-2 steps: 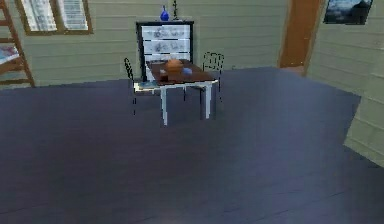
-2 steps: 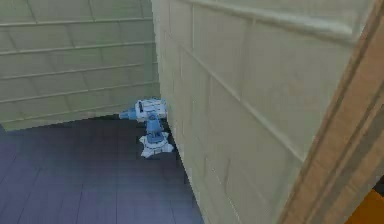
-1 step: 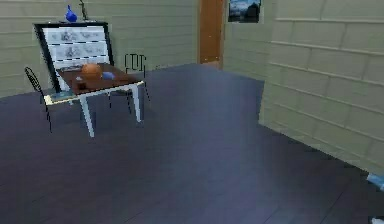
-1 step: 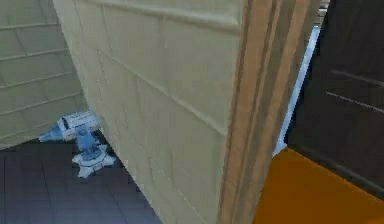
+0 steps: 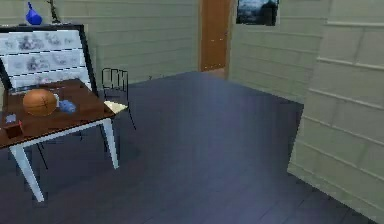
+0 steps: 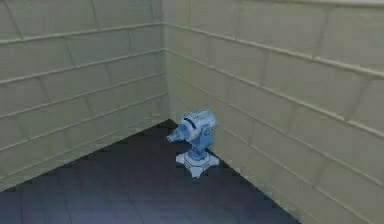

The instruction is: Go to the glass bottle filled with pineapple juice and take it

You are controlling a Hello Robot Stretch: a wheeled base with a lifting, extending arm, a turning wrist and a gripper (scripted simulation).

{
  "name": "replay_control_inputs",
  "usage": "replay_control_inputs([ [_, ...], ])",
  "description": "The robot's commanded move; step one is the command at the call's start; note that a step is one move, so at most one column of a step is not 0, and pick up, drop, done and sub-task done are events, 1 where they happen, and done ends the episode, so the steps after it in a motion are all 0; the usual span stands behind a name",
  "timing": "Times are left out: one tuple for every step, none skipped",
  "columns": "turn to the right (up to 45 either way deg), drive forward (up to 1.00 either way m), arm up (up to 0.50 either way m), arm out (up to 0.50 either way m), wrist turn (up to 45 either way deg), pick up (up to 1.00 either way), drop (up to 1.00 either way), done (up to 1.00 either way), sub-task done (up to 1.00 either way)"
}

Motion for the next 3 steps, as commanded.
replay_control_inputs([
  [0.0,1.00,0.00,0.00,0.0,0.00,0.00,0.00,0.00],
  [0.0,1.00,0.00,0.00,0.0,0.00,0.00,0.00,0.00],
  [3.0,0.00,0.00,0.00,0.0,0.00,0.00,0.00,0.00],
])
